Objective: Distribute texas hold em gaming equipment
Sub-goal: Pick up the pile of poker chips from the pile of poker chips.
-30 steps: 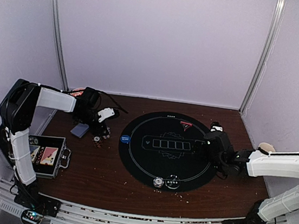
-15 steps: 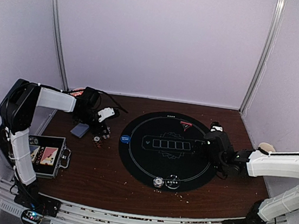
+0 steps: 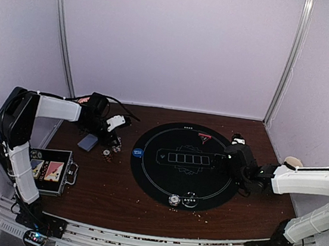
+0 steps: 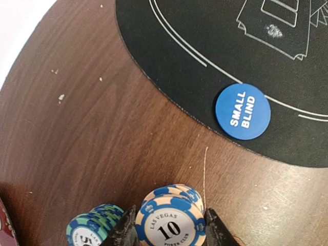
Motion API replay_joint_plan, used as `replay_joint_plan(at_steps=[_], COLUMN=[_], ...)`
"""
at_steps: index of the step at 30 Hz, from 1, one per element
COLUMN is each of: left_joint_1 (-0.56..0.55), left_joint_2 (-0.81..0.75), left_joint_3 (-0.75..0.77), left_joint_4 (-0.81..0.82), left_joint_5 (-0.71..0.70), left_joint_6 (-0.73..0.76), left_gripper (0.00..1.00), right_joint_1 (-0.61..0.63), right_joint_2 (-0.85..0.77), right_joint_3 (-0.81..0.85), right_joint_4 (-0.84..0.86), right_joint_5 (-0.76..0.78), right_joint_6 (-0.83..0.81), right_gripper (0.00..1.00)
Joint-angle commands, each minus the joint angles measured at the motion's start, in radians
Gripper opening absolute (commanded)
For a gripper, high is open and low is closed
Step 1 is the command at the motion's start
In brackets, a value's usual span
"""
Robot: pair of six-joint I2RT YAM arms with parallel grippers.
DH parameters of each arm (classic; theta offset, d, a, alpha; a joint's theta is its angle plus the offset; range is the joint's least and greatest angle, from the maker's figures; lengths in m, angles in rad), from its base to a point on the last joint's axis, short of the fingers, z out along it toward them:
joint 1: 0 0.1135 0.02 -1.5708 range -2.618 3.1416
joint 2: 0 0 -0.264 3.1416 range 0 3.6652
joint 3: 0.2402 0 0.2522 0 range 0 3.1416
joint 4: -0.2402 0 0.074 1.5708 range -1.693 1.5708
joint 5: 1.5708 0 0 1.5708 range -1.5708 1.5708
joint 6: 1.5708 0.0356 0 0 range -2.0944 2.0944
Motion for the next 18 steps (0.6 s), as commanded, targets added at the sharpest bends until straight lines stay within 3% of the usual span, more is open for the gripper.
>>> replay_joint_plan(at_steps=[1, 8, 18], left_joint_1=[0.009, -0.03, -0.114], left_joint_2=[-0.06, -0.046, 0.139], left_joint_3=[0.011, 0.076, 0.281], left_joint_4=[0.006, 0.005, -0.023], left_joint_5=[0.04, 0.049, -0.001], left_joint_6=[-0.005, -0.028, -0.096], left_gripper=[0.31, 0.31, 0.31], right_joint_1=[0.006, 0.006, 0.006], right_joint_2=[-0.007, -0.004, 0.0], right_joint_3=[0.005, 0.005, 0.006], right_joint_4=[0.01, 0.01, 0.008], right_joint_5=[0.002, 0.008, 0.015], right_joint_6=[-0.007, -0.006, -0.007], right_gripper=[1.0, 1.0, 1.0])
